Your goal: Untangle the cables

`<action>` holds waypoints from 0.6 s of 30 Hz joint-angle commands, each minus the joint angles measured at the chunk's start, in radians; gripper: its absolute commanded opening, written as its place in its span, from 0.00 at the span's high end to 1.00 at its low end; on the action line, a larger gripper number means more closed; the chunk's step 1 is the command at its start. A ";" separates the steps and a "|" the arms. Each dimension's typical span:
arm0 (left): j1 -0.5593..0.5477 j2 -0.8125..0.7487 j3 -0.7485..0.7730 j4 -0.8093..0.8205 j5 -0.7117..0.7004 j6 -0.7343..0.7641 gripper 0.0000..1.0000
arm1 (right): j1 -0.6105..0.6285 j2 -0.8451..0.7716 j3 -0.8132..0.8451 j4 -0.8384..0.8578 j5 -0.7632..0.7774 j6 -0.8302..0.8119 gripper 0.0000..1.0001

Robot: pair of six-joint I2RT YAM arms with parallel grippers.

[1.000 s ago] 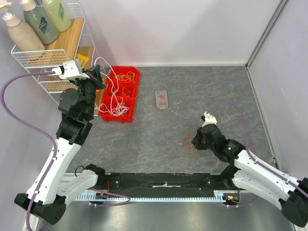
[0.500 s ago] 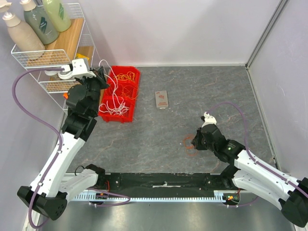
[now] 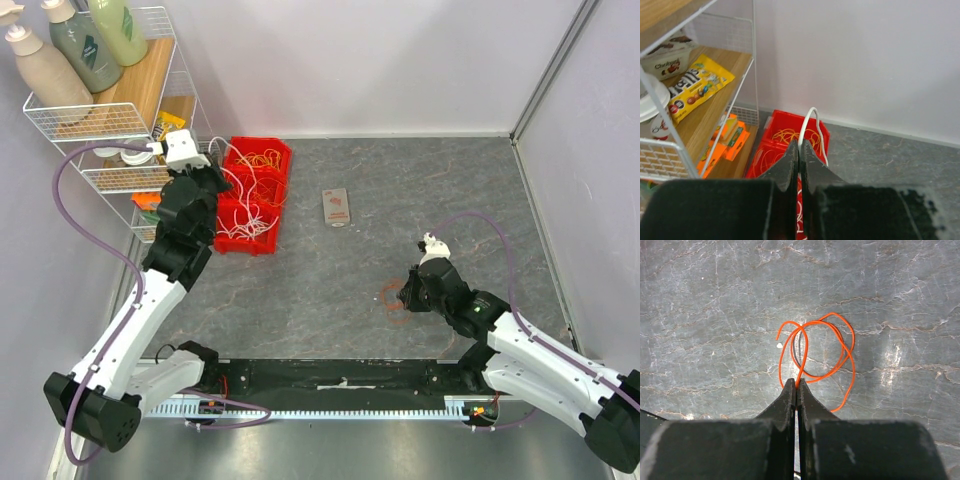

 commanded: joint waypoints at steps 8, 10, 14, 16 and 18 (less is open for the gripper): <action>0.007 0.079 0.024 -0.129 -0.319 -0.112 0.98 | -0.002 0.007 -0.005 0.042 -0.008 0.003 1.00; 0.005 0.145 0.069 -0.251 -0.394 -0.199 0.98 | -0.002 0.007 -0.008 0.045 -0.014 0.005 1.00; 0.008 0.230 0.069 -0.382 -0.485 -0.366 0.98 | -0.002 0.000 -0.015 0.042 -0.025 0.005 1.00; 0.008 0.254 0.054 -0.427 -0.488 -0.439 0.98 | -0.002 -0.006 -0.019 0.040 -0.025 0.007 1.00; 0.010 0.285 0.050 -0.486 -0.493 -0.526 0.98 | -0.002 -0.012 -0.025 0.040 -0.027 0.013 1.00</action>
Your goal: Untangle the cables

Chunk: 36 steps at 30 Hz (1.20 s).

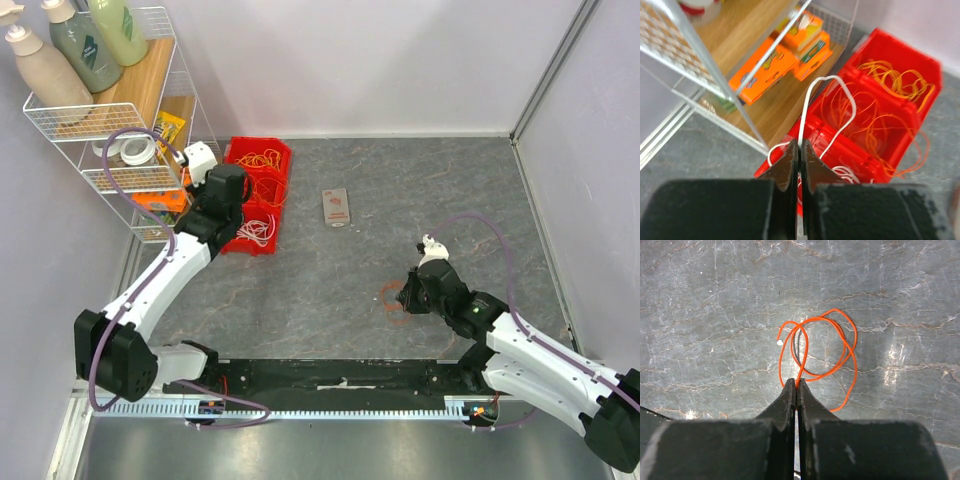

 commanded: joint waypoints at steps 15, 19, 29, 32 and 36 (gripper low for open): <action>0.007 0.446 0.272 -0.831 -0.093 -0.913 0.98 | -0.002 -0.001 -0.010 0.037 -0.025 0.014 1.00; 0.006 0.538 0.367 -0.823 -0.059 -0.834 0.98 | -0.002 -0.001 -0.013 0.037 -0.025 0.014 1.00; 0.006 0.566 0.407 -0.726 0.038 -0.675 0.98 | -0.002 0.028 -0.006 0.063 -0.054 -0.024 0.92; 0.004 0.499 0.389 -0.710 0.053 -0.639 0.98 | -0.002 0.059 0.020 0.068 -0.086 -0.101 0.55; 0.004 0.387 0.345 -0.624 0.130 -0.541 0.98 | 0.000 0.112 0.144 -0.003 0.005 -0.199 0.22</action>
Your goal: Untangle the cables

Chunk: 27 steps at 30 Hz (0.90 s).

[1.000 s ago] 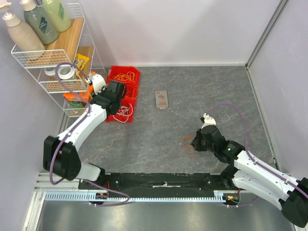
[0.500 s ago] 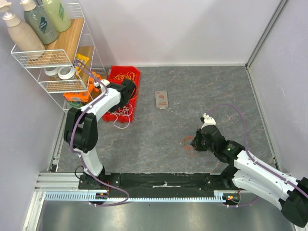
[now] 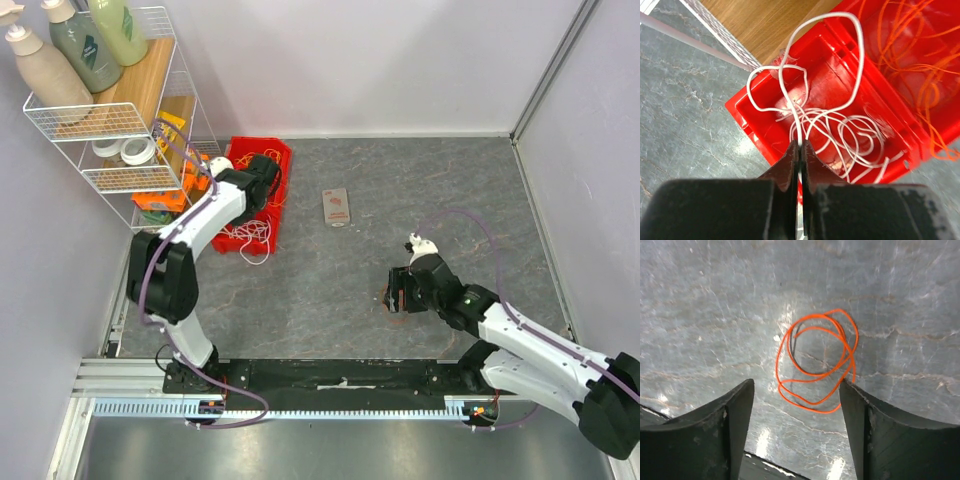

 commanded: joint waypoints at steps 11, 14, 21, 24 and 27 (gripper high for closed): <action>0.005 -0.313 -0.080 0.174 0.256 0.254 0.98 | 0.035 0.325 0.404 0.462 -0.265 -0.215 0.02; 0.008 -0.350 -0.092 0.170 0.297 0.230 0.98 | 0.085 0.485 0.390 0.826 -0.348 -0.100 0.02; 0.023 -0.411 -0.094 0.171 0.368 0.207 0.98 | 0.182 0.945 0.690 1.055 -0.361 0.001 0.26; 0.032 -0.416 -0.092 0.171 0.386 0.228 0.98 | 0.185 1.033 0.730 1.119 -0.353 0.068 0.29; 0.040 -0.422 -0.106 0.171 0.396 0.227 0.98 | 0.186 1.065 0.749 1.143 -0.371 0.102 0.34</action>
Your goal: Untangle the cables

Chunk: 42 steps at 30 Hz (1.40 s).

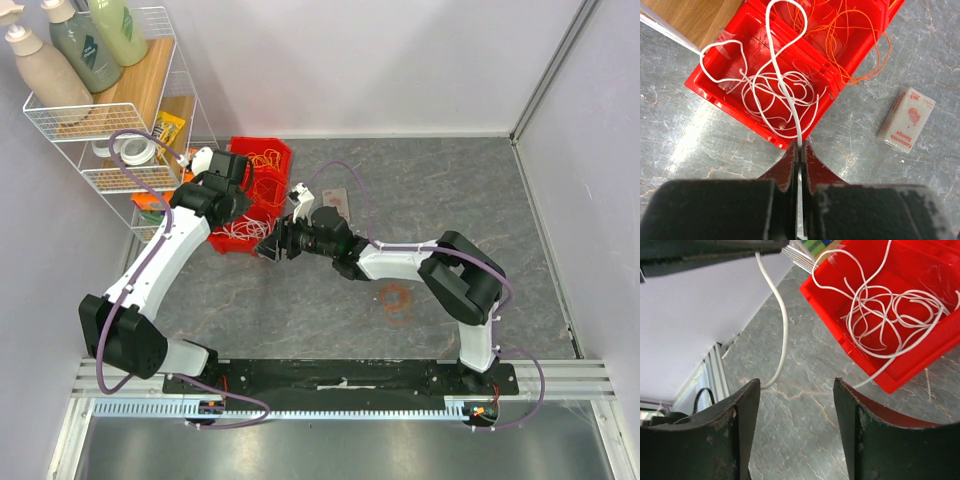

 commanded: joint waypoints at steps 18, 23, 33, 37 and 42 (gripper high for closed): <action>0.019 -0.214 -0.131 0.073 0.107 -0.003 0.98 | -0.031 0.227 0.354 -0.001 0.130 -0.091 1.00; 0.019 -0.298 -0.224 0.099 0.165 -0.052 0.98 | -0.057 0.328 0.475 -0.012 0.208 -0.115 1.00; 0.019 -0.324 -0.303 0.199 0.184 -0.046 0.98 | -0.086 0.534 0.713 -0.038 0.201 -0.042 1.00; 0.021 -0.260 -0.280 0.206 0.242 -0.044 0.98 | -0.095 0.581 0.741 -0.044 0.230 -0.055 1.00; 0.022 -0.250 -0.278 0.212 0.253 -0.055 0.98 | -0.138 0.640 0.856 -0.104 0.178 -0.044 1.00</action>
